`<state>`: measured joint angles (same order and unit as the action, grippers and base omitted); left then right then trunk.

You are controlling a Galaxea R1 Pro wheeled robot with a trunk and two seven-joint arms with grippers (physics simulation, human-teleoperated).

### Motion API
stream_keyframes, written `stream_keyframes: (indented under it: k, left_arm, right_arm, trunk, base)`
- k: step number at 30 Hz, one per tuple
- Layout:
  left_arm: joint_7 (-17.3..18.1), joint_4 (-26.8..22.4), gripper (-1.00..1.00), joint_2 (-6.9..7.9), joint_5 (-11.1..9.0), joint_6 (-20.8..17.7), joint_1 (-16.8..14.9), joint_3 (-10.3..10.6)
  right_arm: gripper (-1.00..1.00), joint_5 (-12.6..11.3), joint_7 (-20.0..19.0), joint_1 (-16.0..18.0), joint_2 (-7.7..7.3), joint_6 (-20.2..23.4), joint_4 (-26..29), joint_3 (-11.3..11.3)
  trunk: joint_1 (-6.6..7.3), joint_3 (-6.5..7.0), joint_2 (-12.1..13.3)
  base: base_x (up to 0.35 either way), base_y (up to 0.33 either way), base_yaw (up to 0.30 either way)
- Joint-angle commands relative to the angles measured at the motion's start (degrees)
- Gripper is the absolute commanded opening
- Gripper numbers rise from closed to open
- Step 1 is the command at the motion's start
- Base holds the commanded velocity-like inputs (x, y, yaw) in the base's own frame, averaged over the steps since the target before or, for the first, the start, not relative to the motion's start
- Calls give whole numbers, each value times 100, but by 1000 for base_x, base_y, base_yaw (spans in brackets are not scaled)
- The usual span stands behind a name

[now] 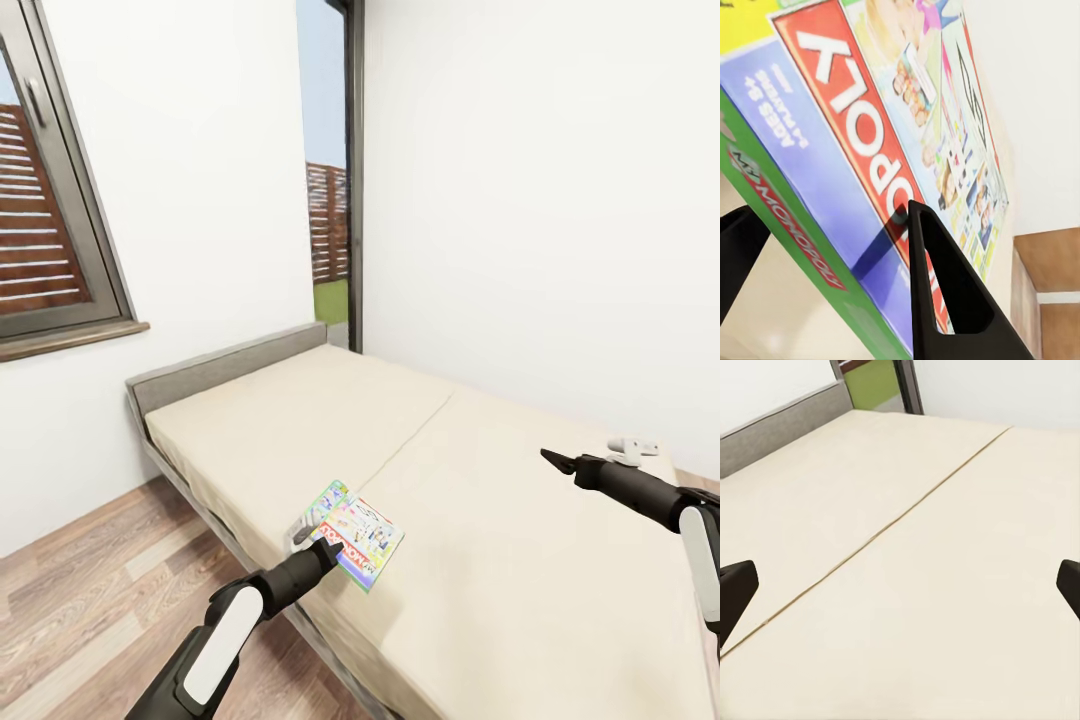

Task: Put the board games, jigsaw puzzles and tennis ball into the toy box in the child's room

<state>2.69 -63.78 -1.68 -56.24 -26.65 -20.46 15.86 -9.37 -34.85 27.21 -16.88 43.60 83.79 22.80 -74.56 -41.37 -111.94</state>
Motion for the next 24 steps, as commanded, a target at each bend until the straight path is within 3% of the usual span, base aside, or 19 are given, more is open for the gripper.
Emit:
stream_keyframes:
  k: [1,24]
  left_arm:
    - [3,-1,-100,-1,-10,-24,-2,-5]
    - [-3,-10,-100,25,2,8,34,-44]
  right_arm:
    - [100,-30,-5,4,0,41,3,6]
    - [100,-28,5,18,1,92,91,16]
  trunk:
    - [23,13,39]
    - [529,425,961]
  base:
    - [0,0,0]
    - [0,0,0]
